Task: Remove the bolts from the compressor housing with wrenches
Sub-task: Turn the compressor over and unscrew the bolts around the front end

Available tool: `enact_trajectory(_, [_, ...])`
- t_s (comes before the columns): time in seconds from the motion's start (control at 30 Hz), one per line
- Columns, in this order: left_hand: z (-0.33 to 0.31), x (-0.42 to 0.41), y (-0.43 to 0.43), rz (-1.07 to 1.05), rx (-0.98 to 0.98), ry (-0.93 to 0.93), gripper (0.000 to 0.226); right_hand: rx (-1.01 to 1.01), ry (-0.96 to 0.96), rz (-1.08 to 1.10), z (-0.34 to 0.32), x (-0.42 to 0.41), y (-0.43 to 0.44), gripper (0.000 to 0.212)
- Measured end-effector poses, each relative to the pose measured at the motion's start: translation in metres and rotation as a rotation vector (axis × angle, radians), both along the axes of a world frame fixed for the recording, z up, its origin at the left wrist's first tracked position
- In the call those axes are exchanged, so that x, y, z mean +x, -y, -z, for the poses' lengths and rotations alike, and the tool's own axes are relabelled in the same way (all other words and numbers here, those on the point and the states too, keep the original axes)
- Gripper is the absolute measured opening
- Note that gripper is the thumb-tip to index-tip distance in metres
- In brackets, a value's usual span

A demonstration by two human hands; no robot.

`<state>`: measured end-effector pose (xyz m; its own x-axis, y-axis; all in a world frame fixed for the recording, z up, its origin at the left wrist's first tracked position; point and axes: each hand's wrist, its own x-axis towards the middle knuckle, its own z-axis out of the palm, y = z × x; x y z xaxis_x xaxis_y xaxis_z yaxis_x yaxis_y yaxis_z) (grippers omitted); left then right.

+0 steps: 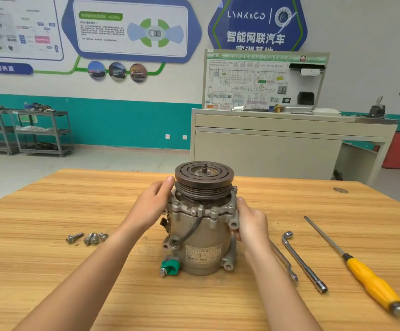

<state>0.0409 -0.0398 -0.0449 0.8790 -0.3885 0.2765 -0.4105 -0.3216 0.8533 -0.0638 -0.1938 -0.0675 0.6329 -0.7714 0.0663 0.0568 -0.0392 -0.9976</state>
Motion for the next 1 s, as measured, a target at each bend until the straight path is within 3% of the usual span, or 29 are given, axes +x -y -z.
enact_trajectory(0.07, [0.013,-0.016,0.006,0.038,-0.152,0.043,0.051,0.022,0.020,0.014,0.000,-0.002,-0.005,0.043])
enact_trajectory(0.23, [0.019,-0.027,0.025,-0.147,-0.344,-0.008,0.042,0.036,0.010,-0.018,0.004,-0.009,-0.017,0.044])
enact_trajectory(0.37, [0.022,-0.023,0.027,-0.184,-0.342,0.030,0.042,-0.021,-0.047,0.054,0.003,-0.002,-0.022,0.051])
enact_trajectory(0.77, [0.025,-0.016,0.036,-0.138,-0.260,0.045,0.046,-0.006,-0.045,0.008,0.003,0.005,0.000,0.043])
enact_trajectory(0.87, [0.026,-0.011,0.028,-0.085,-0.245,0.036,0.044,-0.370,-0.190,0.076,0.019,-0.014,0.024,0.048])
enact_trajectory(0.93, [0.027,-0.011,0.025,-0.101,-0.231,0.070,0.041,-0.723,-0.439,0.226,0.039,-0.031,0.045,0.044])
enact_trajectory(1.0, [0.027,-0.014,0.026,-0.122,-0.247,0.089,0.041,-0.918,-0.735,0.263,0.057,-0.043,0.058,0.037])
